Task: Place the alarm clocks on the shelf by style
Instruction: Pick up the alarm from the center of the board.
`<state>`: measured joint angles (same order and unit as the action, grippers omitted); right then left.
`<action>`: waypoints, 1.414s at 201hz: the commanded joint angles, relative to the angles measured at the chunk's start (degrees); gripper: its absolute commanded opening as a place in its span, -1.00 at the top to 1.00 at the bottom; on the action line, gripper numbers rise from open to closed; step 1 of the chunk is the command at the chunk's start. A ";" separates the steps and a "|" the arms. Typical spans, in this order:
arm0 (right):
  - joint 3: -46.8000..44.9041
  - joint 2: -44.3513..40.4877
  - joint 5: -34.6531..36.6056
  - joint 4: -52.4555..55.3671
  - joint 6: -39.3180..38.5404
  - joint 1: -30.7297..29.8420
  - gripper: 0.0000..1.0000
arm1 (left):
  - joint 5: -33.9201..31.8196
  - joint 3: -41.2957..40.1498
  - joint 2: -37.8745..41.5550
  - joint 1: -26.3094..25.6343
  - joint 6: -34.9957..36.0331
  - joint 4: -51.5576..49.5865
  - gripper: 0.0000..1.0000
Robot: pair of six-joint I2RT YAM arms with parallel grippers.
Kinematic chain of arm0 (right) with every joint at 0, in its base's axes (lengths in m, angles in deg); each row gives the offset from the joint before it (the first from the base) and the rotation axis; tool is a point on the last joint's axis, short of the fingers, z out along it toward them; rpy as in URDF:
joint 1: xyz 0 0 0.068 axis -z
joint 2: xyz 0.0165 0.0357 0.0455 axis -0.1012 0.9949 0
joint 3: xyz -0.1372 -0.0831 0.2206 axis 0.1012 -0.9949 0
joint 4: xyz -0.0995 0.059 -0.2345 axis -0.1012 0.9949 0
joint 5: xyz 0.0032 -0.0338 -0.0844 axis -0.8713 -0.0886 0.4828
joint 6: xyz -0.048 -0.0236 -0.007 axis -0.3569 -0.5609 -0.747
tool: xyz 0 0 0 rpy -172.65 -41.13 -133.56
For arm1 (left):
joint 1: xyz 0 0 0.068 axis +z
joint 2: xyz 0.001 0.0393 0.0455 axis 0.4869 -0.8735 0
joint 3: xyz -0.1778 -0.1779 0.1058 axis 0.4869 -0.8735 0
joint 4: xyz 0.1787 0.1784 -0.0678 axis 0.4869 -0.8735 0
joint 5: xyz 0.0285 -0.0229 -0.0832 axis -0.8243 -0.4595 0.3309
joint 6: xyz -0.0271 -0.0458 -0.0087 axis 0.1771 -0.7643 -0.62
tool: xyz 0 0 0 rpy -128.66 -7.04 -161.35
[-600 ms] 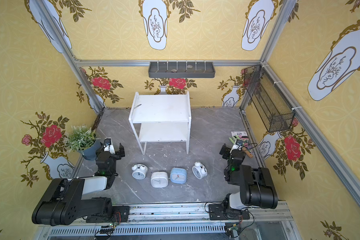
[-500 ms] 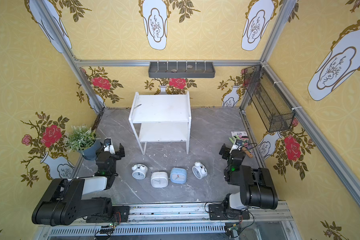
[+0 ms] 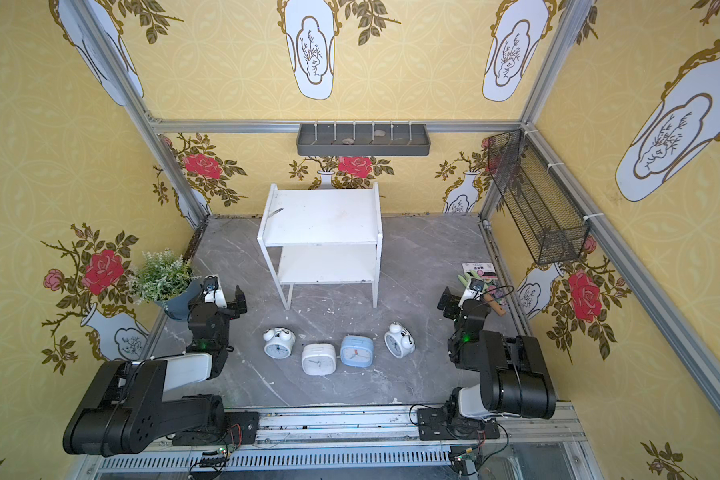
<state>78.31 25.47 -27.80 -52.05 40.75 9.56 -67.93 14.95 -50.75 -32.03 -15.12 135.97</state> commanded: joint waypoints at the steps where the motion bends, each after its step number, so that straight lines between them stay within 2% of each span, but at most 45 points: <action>1: -0.10 -0.13 0.21 -1.80 -0.47 -0.07 -0.95 | 1.12 0.08 -0.02 0.23 -0.64 0.18 -0.99; 16: -0.25 -0.23 0.45 -2.08 -0.46 -0.10 -0.95 | 1.15 0.14 0.11 0.17 -0.66 0.00 -0.99; 30: 0.25 -2.31 7.22 0.26 0.91 -1.48 -0.95 | 0.91 0.11 0.86 0.21 -0.83 -0.66 -0.99; 40: -0.16 -5.41 7.16 1.45 -0.59 -2.06 -0.96 | -3.50 0.74 2.36 -0.40 -1.63 -2.26 -0.99; 46: 0.58 -8.86 12.51 5.49 -0.86 -3.98 -0.96 | -3.13 0.68 3.97 -0.84 -0.85 -2.68 -0.99; 50: 1.91 -11.84 16.03 10.31 -0.43 -5.35 -0.95 | -5.42 1.28 5.05 -1.96 0.29 -3.37 -0.99; 62: 7.82 -20.89 21.67 27.16 5.48 -6.93 -0.95 | -16.23 6.60 9.89 -4.21 -1.18 -15.58 -0.99; 73: 13.96 -28.06 20.56 43.32 14.45 -6.37 -0.95 | -24.07 9.94 15.71 -5.16 -5.20 -22.29 -0.99; 79: 16.07 -30.73 18.85 48.06 16.44 -5.99 -0.95 | -25.05 11.46 19.82 -5.24 -9.10 -28.58 -0.99; 88: 17.66 -33.99 18.29 53.11 18.29 -5.60 -0.95 | -23.82 15.78 25.63 -5.12 -18.55 -44.12 -0.99; 100: 18.76 -36.83 22.99 60.84 29.85 -5.14 -0.95 | -21.81 20.21 30.66 -5.25 -28.38 -57.73 -0.97; 106: 19.78 -37.70 20.69 63.98 32.69 -4.12 -0.96 | -19.59 21.36 32.59 -5.36 -31.87 -62.16 -0.97; 116: 21.24 -38.33 12.05 65.46 30.42 -2.61 -0.96 | -17.07 22.60 35.06 -6.09 -37.32 -68.52 -0.95; 132: 26.20 -36.08 5.59 72.60 30.22 -3.67 -1.00 | -13.52 23.87 37.82 -8.27 -42.64 -74.86 -0.92; 140: 29.67 -34.11 2.87 77.26 29.91 -5.26 -0.88 | -12.75 24.69 38.60 -9.71 -44.21 -78.23 -0.89; 162: 36.26 -32.37 3.89 86.70 29.48 -15.66 -0.64 | -11.34 27.08 39.45 -14.30 -47.40 -85.42 -0.85; 179: 41.32 -33.03 11.18 94.57 31.35 -26.61 -0.53 | -8.58 27.85 40.15 -18.27 -48.83 -87.48 -0.83; 190: 44.02 -32.92 12.77 97.85 31.30 -33.89 -0.44 | -7.47 27.83 40.95 -21.36 -50.02 -88.61 -0.82; 205: 46.51 -31.26 7.78 97.62 26.57 -43.16 -0.42 | -6.74 27.06 41.90 -25.82 -50.70 -89.15 -0.83; 222: 49.50 -25.56 0.35 97.72 20.77 -57.54 -0.48 | -5.91 26.60 42.56 -29.01 -49.90 -90.14 -0.83; 240: 52.61 -17.48 2.38 98.98 17.54 -73.10 -0.55 | -3.66 26.30 43.79 -29.32 -48.00 -90.27 -0.86; 251: 54.18 -12.75 -0.48 99.54 16.05 -76.18 -0.59 | -3.07 26.38 44.39 -29.27 -47.03 -90.42 -0.87; 262: 54.29 -8.93 -5.78 97.92 13.87 -76.09 -0.60 | -2.96 26.99 44.34 -29.27 -46.46 -91.03 -0.88; 284: 53.97 -3.87 -11.41 94.12 9.38 -75.03 -0.62 | -2.95 28.24 43.14 -29.26 -47.36 -93.37 -0.87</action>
<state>132.04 17.56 -30.80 44.03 57.30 -65.87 -72.13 42.43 -6.84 -61.30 -62.88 45.03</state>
